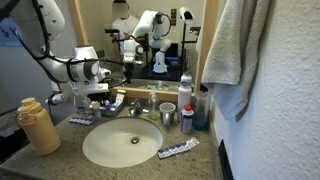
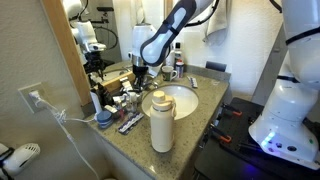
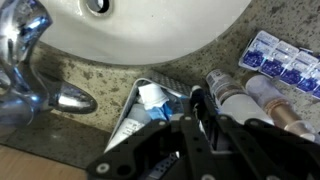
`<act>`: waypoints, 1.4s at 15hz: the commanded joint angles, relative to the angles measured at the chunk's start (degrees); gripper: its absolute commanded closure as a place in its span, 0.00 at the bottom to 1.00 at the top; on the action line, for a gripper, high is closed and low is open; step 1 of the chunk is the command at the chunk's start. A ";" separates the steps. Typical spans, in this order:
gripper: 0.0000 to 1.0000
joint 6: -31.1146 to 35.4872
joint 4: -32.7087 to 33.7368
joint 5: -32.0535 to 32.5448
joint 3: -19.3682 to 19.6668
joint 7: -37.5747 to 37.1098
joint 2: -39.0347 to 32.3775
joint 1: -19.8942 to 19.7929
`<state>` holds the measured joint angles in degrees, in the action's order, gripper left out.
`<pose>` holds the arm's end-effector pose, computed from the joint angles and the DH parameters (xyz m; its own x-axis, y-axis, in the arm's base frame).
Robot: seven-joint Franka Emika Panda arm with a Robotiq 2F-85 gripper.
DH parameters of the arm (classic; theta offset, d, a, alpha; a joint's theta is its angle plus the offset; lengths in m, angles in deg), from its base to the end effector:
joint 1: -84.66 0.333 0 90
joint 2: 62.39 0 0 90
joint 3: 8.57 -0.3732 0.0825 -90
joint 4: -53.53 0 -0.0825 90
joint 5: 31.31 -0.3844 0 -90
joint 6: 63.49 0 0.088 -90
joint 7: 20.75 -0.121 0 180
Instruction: Move the shaving stick to the left side of the sink counter
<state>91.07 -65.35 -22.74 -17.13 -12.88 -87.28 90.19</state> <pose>0.6159 0.1536 0.2760 0.8631 0.4686 0.1880 0.4676 -0.8824 0.0527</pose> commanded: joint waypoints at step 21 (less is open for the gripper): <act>0.21 8.82 2.54 -3.25 -2.38 7.60 -4.07 -2.08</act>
<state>97.56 -62.79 -25.89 -19.42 -6.11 -91.28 88.49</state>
